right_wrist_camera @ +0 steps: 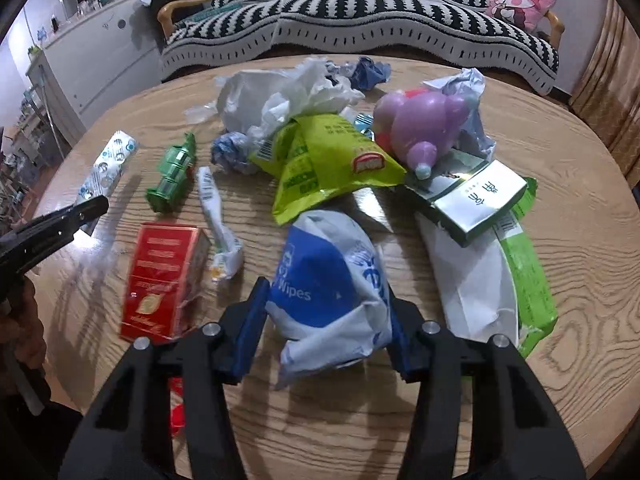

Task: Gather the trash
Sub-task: 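Grasp the silver blister pack with left tool while right tool grasps the Baby Wipes packet, then carry both items to the black bin and open both tools to drop them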

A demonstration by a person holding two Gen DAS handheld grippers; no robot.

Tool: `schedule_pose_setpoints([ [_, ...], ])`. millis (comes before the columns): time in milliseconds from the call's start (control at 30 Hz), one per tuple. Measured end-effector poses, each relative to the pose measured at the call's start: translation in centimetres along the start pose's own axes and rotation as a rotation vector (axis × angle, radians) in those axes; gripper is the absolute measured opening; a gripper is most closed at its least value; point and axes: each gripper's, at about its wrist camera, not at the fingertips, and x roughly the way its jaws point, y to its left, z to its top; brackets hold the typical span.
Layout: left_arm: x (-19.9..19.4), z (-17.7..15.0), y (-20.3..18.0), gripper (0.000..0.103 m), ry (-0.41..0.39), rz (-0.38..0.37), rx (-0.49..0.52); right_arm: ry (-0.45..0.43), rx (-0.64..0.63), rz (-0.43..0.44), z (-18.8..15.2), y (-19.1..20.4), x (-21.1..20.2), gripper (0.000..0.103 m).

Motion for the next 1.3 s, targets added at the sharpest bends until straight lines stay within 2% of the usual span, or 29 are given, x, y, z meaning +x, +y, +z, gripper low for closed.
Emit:
schedule_pose_setpoints([
  [200,-3.4,-0.7,-2.1,0.034,-0.054,-0.028,0.031,-0.057,-0.003,0.074,-1.1,-0.4,-4.5,0.049],
  [367,-5.9,-1.5,-7.4,0.034,-0.096,-0.101,0.1,-0.092,0.041,0.077,-3.5,-3.8,-8.8,0.049],
  [533,-8.3,-2.9,-15.0,0.034,-0.134,-0.207,0.213,-0.163,0.138,-0.016,-6.2,-10.7,-14.3,0.049],
  [733,-11.3,-6.2,-27.1,0.034,-0.148,-0.405,0.384,-0.238,0.323,-0.196,-12.8,-21.6,-21.0,0.049],
  [867,-12.9,-10.3,-36.3,0.034,-0.121,-0.55,0.526,-0.258,0.482,-0.297,-18.9,-29.2,-24.9,0.049],
  [967,-14.1,-15.0,-43.8,0.034,-0.08,-0.664,0.651,-0.255,0.597,-0.368,-24.0,-34.3,-27.0,0.049],
  [1100,-14.6,-21.9,-52.3,0.034,0.026,-0.797,0.781,-0.211,0.734,-0.424,-31.1,-40.1,-28.1,0.049],
  [1200,-13.2,-25.3,-56.4,0.034,0.095,-0.834,0.844,-0.167,0.8,-0.431,-34.8,-42.9,-28.0,0.049],
  [1300,-11.1,-28.4,-60.2,0.034,0.15,-0.833,0.893,-0.123,0.86,-0.422,-38.0,-45.7,-27.5,0.049],
])
